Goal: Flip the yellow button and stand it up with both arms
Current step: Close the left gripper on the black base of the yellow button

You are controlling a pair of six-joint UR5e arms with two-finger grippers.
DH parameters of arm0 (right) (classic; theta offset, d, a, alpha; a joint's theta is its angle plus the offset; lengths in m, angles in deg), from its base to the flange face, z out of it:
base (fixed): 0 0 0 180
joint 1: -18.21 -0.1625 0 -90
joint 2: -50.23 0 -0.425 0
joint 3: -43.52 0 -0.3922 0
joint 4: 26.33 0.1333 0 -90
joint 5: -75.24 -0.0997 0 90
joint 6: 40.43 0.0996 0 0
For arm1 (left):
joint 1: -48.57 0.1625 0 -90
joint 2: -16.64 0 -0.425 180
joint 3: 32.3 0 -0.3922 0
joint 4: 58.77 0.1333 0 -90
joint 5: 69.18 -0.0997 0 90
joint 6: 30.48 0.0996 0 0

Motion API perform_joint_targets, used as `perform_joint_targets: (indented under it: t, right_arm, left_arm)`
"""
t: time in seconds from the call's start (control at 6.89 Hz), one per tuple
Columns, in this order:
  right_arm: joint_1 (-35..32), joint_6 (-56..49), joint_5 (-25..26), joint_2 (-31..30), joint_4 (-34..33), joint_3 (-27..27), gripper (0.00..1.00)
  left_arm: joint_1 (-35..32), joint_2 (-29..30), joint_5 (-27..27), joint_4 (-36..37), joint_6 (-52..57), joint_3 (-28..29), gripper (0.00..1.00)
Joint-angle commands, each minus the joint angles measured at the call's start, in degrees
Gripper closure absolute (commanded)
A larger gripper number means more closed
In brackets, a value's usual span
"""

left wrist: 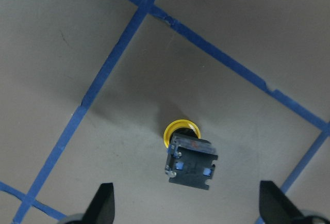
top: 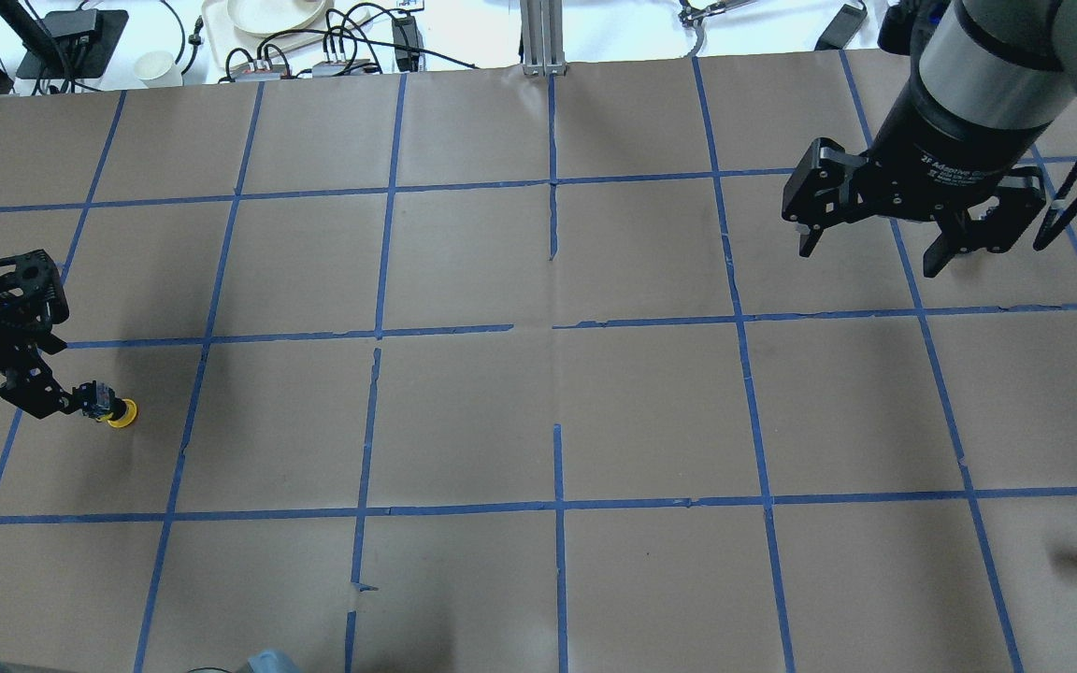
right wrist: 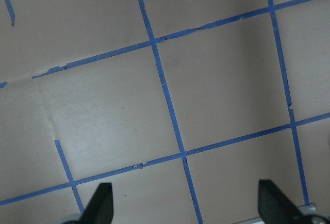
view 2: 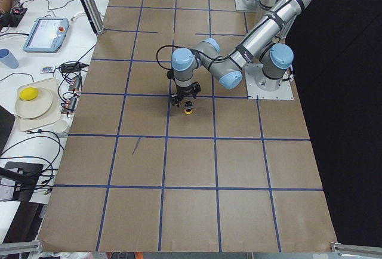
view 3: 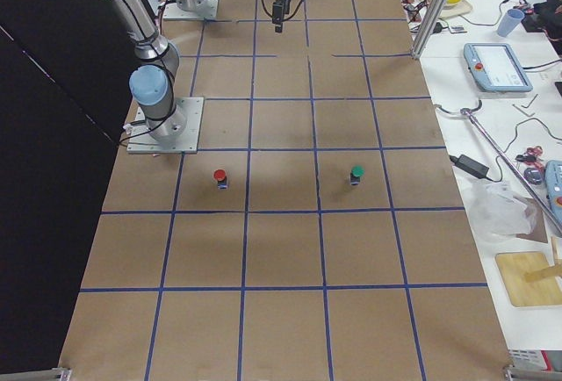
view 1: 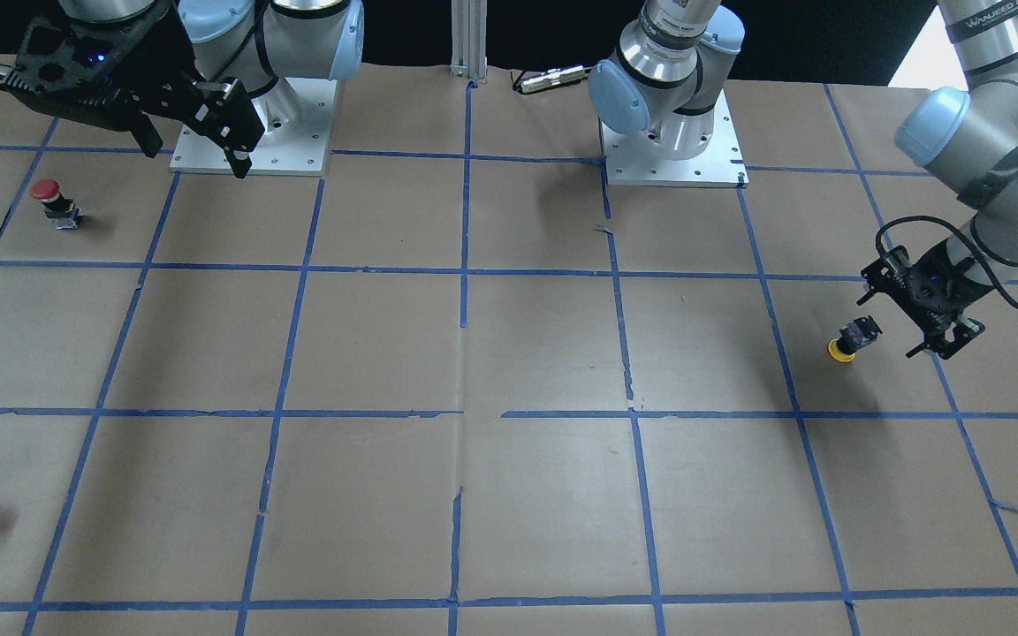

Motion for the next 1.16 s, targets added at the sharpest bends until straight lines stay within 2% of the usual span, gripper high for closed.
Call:
perform_joint_targets:
  t: [0.0, 0.29, 0.44, 0.73, 0.87, 1.02]
  right_arm:
    - [0.0, 0.1, 0.2, 0.0, 0.1, 0.1, 0.00]
    - [0.0, 0.2, 0.0, 0.1, 0.1, 0.1, 0.00]
    - [0.0, 0.1, 0.1, 0.1, 0.0, 0.1, 0.00]
    - [0.0, 0.1, -0.3, 0.1, 0.0, 0.1, 0.00]
    - [0.0, -0.1, 0.0, 0.1, 0.1, 0.1, 0.00]
    - [0.0, -0.1, 0.6, 0.1, 0.1, 0.1, 0.00]
  left_arm:
    - [0.2, 0.4, 0.3, 2.2, 0.9, -3.2, 0.01]
    - [0.2, 0.5, 0.4, 3.6, 0.8, -4.9, 0.01]
    - [0.2, 0.5, 0.3, 4.3, 0.9, -4.3, 0.10]
    - [0.2, 0.7, 0.4, 6.4, 1.0, -4.5, 0.11]
    - [0.2, 0.6, 0.4, 6.4, 1.2, -4.7, 0.24]
    - [0.2, 0.3, 0.3, 6.5, 3.3, -4.4, 0.46]
